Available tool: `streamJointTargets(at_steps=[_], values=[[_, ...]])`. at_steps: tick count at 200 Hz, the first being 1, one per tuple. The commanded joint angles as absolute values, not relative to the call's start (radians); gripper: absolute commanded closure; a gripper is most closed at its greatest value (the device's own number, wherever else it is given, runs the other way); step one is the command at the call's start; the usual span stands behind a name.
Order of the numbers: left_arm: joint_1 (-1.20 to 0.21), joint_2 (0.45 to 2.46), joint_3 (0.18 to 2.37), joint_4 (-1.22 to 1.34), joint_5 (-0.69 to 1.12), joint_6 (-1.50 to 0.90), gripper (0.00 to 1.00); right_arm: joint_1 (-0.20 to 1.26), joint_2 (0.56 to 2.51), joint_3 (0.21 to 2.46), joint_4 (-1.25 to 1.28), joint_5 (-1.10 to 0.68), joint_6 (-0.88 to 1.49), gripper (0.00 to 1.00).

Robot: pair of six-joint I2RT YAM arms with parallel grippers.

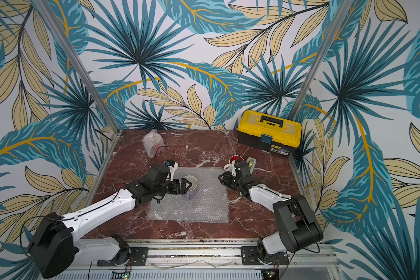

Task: Wrap mugs in bubble wrap
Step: Wrap the mug in bubble wrap.

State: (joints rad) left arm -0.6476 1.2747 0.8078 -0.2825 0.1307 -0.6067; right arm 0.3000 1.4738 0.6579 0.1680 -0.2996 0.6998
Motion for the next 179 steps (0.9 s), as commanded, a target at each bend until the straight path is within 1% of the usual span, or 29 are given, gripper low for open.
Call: streamJointTargets(at_steps=[1, 14, 38, 50, 75, 107, 135, 158, 179], values=[[-0.653, 1.278, 0.858, -0.296, 0.117, -0.595, 0.00, 0.298, 1.485, 0.655, 0.172, -0.314, 0.671, 0.70], [-0.653, 1.276, 0.862, -0.296, 0.114, -0.595, 0.00, 0.298, 1.493, 0.670, 0.145, -0.290, 0.664, 0.77], [-0.653, 1.275, 0.867, -0.301, 0.110, -0.598, 0.00, 0.298, 1.497, 0.693, 0.120, -0.279, 0.654, 0.86], [-0.653, 1.276, 0.874, -0.306, 0.099, -0.606, 0.00, 0.298, 1.490, 0.695, 0.123, -0.298, 0.648, 0.89], [-0.653, 1.279, 0.909, -0.336, 0.062, -0.632, 0.00, 0.303, 1.469, 0.684, 0.171, -0.385, 0.638, 0.98], [-0.651, 1.294, 0.978, -0.390, -0.013, -0.671, 0.00, 0.338, 1.444, 0.678, 0.235, -0.495, 0.632, 1.00], [-0.652, 1.325, 1.024, -0.405, -0.036, -0.703, 0.00, 0.389, 1.443, 0.689, 0.246, -0.562, 0.561, 1.00], [-0.650, 1.353, 1.052, -0.428, -0.051, -0.736, 0.00, 0.420, 1.445, 0.709, 0.192, -0.618, 0.478, 1.00], [-0.649, 1.364, 1.058, -0.430, -0.051, -0.753, 0.00, 0.459, 1.433, 0.732, 0.120, -0.626, 0.401, 1.00]])
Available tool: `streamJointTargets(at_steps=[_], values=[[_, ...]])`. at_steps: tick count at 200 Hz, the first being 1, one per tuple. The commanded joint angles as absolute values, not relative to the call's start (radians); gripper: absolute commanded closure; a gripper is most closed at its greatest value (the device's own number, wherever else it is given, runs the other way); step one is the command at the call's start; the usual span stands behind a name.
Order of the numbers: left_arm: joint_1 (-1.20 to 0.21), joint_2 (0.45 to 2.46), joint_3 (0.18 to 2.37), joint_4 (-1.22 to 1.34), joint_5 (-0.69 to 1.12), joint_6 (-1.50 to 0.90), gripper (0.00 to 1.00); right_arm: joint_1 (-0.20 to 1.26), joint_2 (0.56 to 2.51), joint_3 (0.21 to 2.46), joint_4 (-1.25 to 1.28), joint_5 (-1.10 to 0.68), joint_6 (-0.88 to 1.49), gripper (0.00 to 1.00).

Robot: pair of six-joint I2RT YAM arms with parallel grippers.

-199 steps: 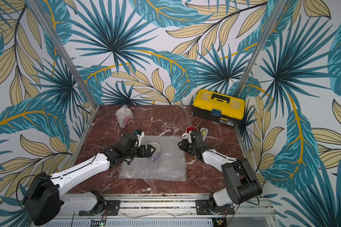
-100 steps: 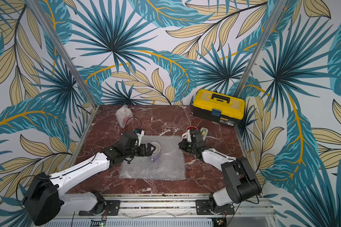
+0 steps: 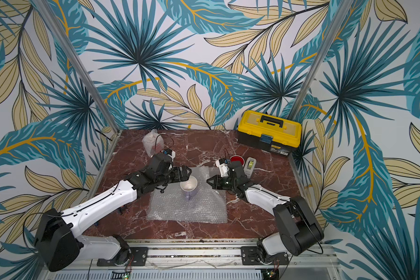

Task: Wrap mugs in bubble wrap
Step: Wrap the mug in bubble wrap.

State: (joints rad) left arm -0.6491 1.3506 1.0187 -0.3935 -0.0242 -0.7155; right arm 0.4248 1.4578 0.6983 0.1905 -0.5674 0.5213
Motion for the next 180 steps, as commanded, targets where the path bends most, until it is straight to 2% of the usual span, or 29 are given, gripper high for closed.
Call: streamJointTargets(at_steps=[1, 31, 89, 137, 180], values=[[-0.649, 1.365, 1.058, -0.430, -0.051, -0.754, 0.00, 0.461, 1.432, 0.733, 0.118, -0.625, 0.399, 1.00], [-0.640, 1.364, 1.051, -0.447, -0.102, -0.785, 0.00, 0.508, 1.410, 0.761, 0.080, -0.620, 0.353, 0.99], [-0.573, 1.326, 1.004, -0.438, -0.072, -0.838, 0.00, 0.560, 1.442, 0.837, -0.069, -0.646, 0.220, 0.99], [-0.566, 1.430, 1.054, -0.454, 0.033, -0.810, 0.00, 0.578, 1.496, 0.908, -0.260, -0.638, 0.100, 0.99], [-0.566, 1.499, 1.090, -0.452, 0.057, -0.809, 0.01, 0.582, 1.511, 0.911, -0.266, -0.625, 0.092, 0.99]])
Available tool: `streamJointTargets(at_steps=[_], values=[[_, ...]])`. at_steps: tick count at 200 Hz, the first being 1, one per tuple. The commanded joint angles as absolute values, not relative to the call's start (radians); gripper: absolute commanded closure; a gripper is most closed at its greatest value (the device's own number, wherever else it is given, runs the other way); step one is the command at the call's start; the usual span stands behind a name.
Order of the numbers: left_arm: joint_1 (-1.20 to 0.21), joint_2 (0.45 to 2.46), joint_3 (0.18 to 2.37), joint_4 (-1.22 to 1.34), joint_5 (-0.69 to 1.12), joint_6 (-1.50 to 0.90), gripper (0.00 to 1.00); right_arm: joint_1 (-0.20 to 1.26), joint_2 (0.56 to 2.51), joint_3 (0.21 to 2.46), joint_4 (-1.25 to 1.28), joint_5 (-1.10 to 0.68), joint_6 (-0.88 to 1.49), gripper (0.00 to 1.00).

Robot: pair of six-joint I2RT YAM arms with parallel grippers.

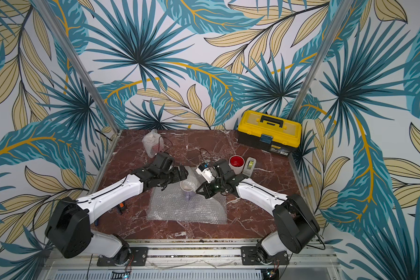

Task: Wrap mugs in bubble wrap
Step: Wrap the mug in bubble wrap.

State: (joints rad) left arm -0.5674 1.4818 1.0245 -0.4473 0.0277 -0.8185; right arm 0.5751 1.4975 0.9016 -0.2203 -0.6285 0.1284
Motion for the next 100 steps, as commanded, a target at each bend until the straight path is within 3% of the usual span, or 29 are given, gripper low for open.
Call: streamJointTargets(at_steps=[1, 22, 100], values=[[-0.566, 1.500, 1.090, -0.452, 0.057, -0.809, 0.01, 0.583, 1.511, 0.911, -0.266, -0.625, 0.092, 0.99], [-0.569, 1.515, 1.075, -0.450, 0.066, -0.804, 0.10, 0.583, 1.520, 0.913, -0.260, -0.620, 0.098, 0.98], [-0.591, 1.604, 1.028, -0.400, 0.113, -0.792, 0.11, 0.585, 1.548, 0.913, -0.227, -0.597, 0.128, 0.90]])
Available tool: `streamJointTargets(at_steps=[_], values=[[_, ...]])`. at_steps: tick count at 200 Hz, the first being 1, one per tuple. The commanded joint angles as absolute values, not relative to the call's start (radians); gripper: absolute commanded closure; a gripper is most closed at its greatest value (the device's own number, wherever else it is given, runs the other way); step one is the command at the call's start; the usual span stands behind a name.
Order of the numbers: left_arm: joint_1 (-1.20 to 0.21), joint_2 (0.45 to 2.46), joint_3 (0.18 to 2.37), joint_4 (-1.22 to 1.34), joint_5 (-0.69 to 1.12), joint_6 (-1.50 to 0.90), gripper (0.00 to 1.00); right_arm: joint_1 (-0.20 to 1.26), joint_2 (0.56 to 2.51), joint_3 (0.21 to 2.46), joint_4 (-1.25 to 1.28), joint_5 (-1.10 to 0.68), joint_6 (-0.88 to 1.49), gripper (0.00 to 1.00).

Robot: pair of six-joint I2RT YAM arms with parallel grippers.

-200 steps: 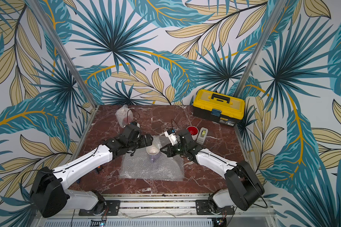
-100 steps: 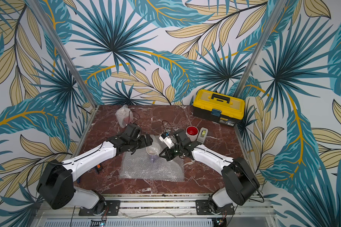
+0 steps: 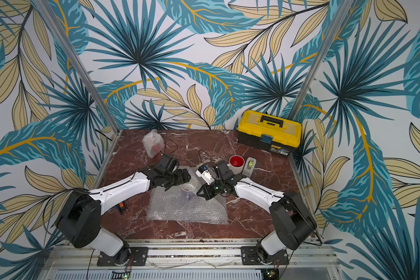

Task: Wrap mugs in bubble wrap
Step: Wrap the mug in bubble wrap.

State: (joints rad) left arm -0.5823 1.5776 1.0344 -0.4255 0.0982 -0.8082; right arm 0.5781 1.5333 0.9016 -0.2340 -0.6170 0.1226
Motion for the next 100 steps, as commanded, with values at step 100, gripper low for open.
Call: streamJointTargets(at_steps=[100], values=[[-0.592, 1.670, 1.004, -0.382, 0.098, -0.810, 0.11, 0.584, 1.300, 0.784, -0.244, -0.357, 0.319, 0.54]])
